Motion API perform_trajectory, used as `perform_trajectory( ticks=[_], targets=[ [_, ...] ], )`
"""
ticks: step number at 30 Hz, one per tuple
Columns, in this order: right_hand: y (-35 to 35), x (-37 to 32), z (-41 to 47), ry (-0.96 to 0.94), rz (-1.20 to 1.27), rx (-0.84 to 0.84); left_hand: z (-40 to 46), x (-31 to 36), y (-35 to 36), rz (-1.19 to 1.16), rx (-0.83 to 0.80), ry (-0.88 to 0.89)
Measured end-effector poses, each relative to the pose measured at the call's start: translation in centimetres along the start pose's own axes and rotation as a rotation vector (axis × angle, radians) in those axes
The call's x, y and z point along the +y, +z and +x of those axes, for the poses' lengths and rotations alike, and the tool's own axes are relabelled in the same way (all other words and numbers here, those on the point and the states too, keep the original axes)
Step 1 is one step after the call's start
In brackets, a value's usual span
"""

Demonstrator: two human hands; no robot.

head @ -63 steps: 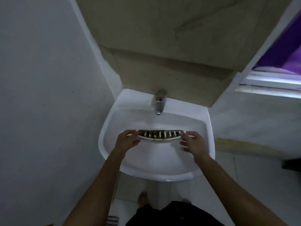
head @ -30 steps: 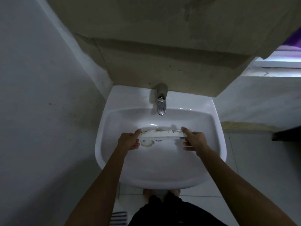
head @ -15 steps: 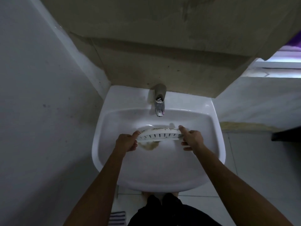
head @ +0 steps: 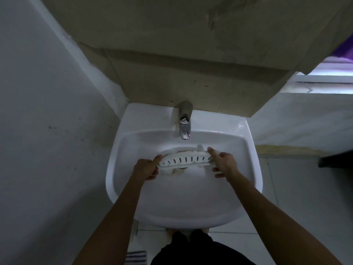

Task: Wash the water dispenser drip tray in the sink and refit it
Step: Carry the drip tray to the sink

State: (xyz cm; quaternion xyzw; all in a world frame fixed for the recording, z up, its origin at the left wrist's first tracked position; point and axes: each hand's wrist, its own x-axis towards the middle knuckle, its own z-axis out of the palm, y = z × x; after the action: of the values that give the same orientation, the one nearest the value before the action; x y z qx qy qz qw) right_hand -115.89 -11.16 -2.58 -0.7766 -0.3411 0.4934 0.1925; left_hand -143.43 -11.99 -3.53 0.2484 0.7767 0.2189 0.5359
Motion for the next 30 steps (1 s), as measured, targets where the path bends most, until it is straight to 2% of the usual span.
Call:
perform_trajectory(
  ticks=[13,30],
  targets=[
    [-0.2,0.8,-0.8,0.025,0.099,-0.060,-0.6,-0.7,-0.1,0.055,0.036,0.003],
    [-0.5,-0.8,-1.1,0.032,-0.018,-0.020,-1.3,0.8,-0.4,0.146,0.038,0.003]
  ],
)
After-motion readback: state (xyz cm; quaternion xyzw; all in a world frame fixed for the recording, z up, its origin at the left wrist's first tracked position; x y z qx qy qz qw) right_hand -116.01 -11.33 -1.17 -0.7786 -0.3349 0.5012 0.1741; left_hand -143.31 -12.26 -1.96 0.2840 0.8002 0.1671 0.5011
